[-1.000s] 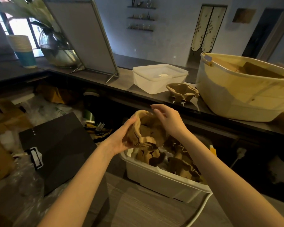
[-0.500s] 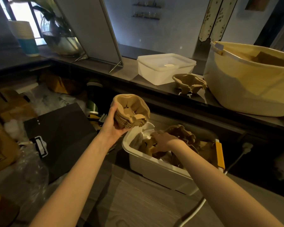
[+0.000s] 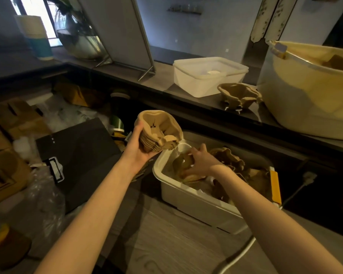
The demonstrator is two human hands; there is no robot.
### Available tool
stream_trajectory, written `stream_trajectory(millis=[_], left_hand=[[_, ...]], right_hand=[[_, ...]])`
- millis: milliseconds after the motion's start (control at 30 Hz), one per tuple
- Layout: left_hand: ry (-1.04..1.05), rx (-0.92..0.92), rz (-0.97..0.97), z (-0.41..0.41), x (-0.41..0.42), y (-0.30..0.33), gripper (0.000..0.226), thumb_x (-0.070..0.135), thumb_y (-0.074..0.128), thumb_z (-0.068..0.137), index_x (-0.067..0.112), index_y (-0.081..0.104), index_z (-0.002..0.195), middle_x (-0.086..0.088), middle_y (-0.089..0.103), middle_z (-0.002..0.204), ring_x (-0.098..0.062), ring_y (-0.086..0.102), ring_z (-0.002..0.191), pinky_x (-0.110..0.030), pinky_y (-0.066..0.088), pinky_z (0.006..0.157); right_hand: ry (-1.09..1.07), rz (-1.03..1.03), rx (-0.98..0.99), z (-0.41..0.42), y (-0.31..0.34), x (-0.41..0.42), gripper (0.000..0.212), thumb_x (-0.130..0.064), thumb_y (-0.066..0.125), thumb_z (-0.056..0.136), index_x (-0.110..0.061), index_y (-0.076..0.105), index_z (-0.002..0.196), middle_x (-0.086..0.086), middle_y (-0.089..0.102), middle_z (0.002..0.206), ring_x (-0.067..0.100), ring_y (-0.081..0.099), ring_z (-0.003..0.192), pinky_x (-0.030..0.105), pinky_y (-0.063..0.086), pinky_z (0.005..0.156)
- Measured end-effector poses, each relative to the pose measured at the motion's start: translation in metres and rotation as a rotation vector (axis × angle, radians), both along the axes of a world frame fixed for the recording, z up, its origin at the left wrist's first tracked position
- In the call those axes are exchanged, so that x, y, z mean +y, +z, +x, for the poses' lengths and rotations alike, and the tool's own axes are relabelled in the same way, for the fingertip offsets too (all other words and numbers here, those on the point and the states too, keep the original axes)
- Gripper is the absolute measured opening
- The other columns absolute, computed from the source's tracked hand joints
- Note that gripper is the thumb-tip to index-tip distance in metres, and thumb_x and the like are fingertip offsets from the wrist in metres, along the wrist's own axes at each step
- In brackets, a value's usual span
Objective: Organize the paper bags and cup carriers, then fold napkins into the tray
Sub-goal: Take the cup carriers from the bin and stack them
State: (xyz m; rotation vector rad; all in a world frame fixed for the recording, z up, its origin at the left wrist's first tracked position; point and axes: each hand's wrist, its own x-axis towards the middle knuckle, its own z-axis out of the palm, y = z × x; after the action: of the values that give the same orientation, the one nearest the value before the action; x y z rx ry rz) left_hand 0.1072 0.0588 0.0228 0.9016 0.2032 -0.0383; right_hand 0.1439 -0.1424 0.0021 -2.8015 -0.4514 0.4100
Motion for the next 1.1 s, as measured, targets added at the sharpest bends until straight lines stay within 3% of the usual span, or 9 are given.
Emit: stream_trajectory(millis=[200,300,400,533,600,667,800,933,1100], left_hand=[[0.102,-0.032,-0.073,0.008,-0.011,0.005,0.060,0.054,0.049,0.086,0.022,0.042,0.137,-0.011,0.052,0.132,-0.027,0.052,0.118,-0.042,0.051,0.086],[0.130,-0.055,-0.086,0.012,-0.021,0.012,0.056,0.054,0.050,0.086,0.024,0.045,0.133,-0.012,0.051,0.131,-0.028,0.052,0.118,-0.044,0.049,0.091],[0.111,-0.077,-0.054,0.013,-0.032,0.017,0.032,0.050,0.049,0.088,0.030,0.056,0.112,-0.013,0.054,0.127,-0.030,0.053,0.116,-0.050,0.045,0.096],[0.121,-0.019,0.044,0.012,-0.041,0.016,0.033,0.049,0.057,0.081,0.027,0.057,0.107,-0.011,0.059,0.117,-0.029,0.057,0.109,-0.048,0.050,0.089],[0.074,-0.015,0.082,0.009,-0.046,0.017,0.022,0.046,0.053,0.087,0.029,0.057,0.100,-0.010,0.060,0.110,-0.027,0.059,0.102,-0.048,0.051,0.088],[0.014,-0.014,0.099,0.007,-0.051,0.018,0.024,0.048,0.051,0.087,0.030,0.057,0.102,-0.010,0.060,0.111,-0.027,0.060,0.103,-0.046,0.052,0.085],[-0.046,-0.003,0.098,0.003,-0.057,0.021,0.046,0.055,0.055,0.077,0.026,0.057,0.113,-0.012,0.059,0.119,-0.028,0.059,0.107,-0.039,0.054,0.074],[-0.042,0.035,0.095,0.001,-0.056,0.025,0.032,0.050,0.049,0.089,0.025,0.059,0.107,-0.011,0.060,0.114,-0.026,0.060,0.102,-0.037,0.054,0.074],[-0.029,0.114,0.076,0.001,-0.061,0.025,0.053,0.056,0.054,0.083,0.017,0.058,0.120,-0.015,0.062,0.118,-0.028,0.061,0.105,-0.037,0.054,0.081]], right_hand=[[-0.128,0.508,-0.089,-0.016,0.045,-0.022,0.074,-0.042,0.076,0.073,-0.027,0.037,0.134,0.002,0.023,0.133,0.018,0.037,0.119,0.028,0.038,0.100],[-0.118,0.744,-0.174,-0.027,0.054,-0.031,0.066,-0.036,0.075,0.076,-0.030,0.039,0.130,0.002,0.028,0.132,0.016,0.038,0.120,0.026,0.035,0.104],[-0.082,0.818,-0.251,-0.034,0.061,-0.033,0.063,-0.034,0.077,0.074,-0.031,0.039,0.124,0.001,0.027,0.131,0.012,0.035,0.120,0.023,0.032,0.105],[-0.092,0.925,-0.357,-0.035,0.076,-0.026,0.067,-0.045,0.070,0.068,-0.033,0.037,0.125,-0.002,0.026,0.130,0.008,0.034,0.120,0.012,0.031,0.102],[-0.044,0.875,-0.394,-0.033,0.082,-0.020,0.067,-0.040,0.073,0.073,-0.031,0.037,0.128,-0.001,0.025,0.131,0.007,0.033,0.119,0.000,0.030,0.093],[0.008,0.761,-0.408,-0.031,0.085,-0.014,0.069,-0.034,0.075,0.077,-0.026,0.037,0.134,0.000,0.026,0.136,0.007,0.033,0.119,-0.003,0.032,0.087],[0.055,0.595,-0.416,-0.032,0.083,-0.005,0.076,-0.038,0.070,0.080,-0.025,0.028,0.143,-0.002,0.018,0.151,0.006,0.032,0.127,0.021,0.037,0.103],[0.146,0.456,-0.468,-0.039,0.080,-0.011,0.088,-0.045,0.073,0.075,-0.031,0.020,0.144,-0.005,0.009,0.148,0.007,0.037,0.121,0.027,0.044,0.098],[0.219,0.319,-0.463,-0.045,0.079,-0.014,0.100,-0.056,0.073,0.070,-0.032,0.013,0.147,-0.002,0.015,0.149,0.016,0.041,0.125,0.027,0.046,0.096]])
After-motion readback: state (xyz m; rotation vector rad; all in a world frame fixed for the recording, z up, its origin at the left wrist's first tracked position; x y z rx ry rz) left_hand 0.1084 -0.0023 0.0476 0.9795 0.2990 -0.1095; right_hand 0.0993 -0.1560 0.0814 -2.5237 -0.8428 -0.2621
